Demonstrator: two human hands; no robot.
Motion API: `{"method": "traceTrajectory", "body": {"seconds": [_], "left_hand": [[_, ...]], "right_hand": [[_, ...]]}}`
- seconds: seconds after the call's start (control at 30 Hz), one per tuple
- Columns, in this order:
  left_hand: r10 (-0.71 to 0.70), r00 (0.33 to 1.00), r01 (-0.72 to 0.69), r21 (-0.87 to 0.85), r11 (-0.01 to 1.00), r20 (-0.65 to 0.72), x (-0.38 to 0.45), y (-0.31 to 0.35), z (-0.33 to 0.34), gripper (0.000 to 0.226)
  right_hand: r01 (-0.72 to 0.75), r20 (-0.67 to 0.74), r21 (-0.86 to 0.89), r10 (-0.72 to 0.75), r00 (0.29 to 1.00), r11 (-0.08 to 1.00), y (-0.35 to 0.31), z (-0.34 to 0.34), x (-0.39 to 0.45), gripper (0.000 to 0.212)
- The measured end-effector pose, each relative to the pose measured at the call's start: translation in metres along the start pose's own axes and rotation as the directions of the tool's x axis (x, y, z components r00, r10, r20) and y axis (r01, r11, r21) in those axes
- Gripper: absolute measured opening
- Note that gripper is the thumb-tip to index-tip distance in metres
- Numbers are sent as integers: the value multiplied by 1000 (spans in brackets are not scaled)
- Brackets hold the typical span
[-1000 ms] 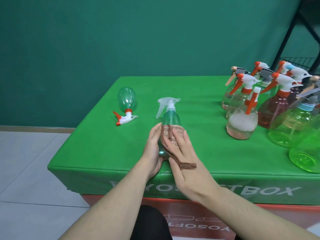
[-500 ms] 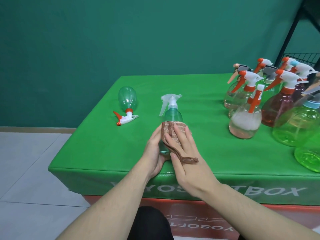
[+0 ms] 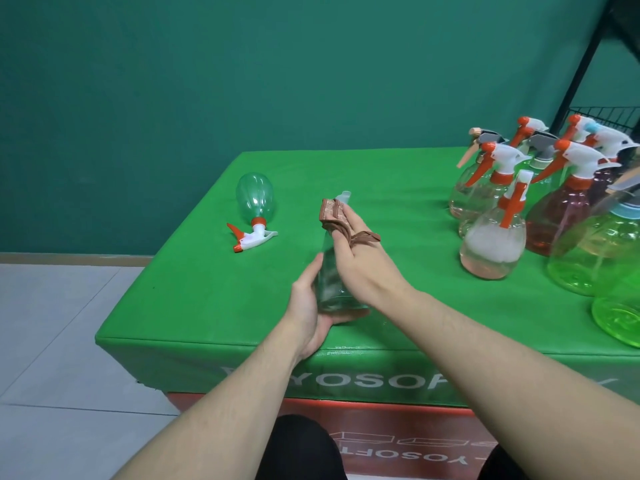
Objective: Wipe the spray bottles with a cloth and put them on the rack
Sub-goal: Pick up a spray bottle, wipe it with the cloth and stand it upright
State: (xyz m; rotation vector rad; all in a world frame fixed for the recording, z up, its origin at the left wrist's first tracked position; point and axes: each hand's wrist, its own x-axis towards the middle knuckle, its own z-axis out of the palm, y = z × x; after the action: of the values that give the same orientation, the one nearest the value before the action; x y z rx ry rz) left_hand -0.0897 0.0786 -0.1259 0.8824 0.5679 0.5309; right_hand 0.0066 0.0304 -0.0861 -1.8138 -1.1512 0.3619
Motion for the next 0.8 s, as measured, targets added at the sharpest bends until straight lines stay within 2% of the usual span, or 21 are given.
{"method": "traceTrajectory", "body": {"seconds": [0.2,0.27,0.4,0.47,0.6,0.8], "left_hand": [[-6,1000,6,72,997,-11,-2,-1,2,50],[-20,1000,19,76,997,12,-3,0,3,58],[23,999,-26,92,995,28,-5,2,5,58],[62,998,-63,92,994,16,-3,1,4,69],[94,995,-93,36,995,-17,1,-2,2,80],[147,987,-149,-20,989,-66,2,-3,3,67]], "right_hand": [[15,10,-68,-14,1000,998,-6,-3,-10,52],[60,10,-98,-60,998,993,-5,-3,-18,51],[125,14,-68,-124,992,990,1,-1,-39,49],[206,19,-86,-205,979,975,9,1,-50,48],[287,46,-168,-283,958,943,26,4,-69,58],[347,94,-224,-334,938,911,33,2,-93,58]]}}
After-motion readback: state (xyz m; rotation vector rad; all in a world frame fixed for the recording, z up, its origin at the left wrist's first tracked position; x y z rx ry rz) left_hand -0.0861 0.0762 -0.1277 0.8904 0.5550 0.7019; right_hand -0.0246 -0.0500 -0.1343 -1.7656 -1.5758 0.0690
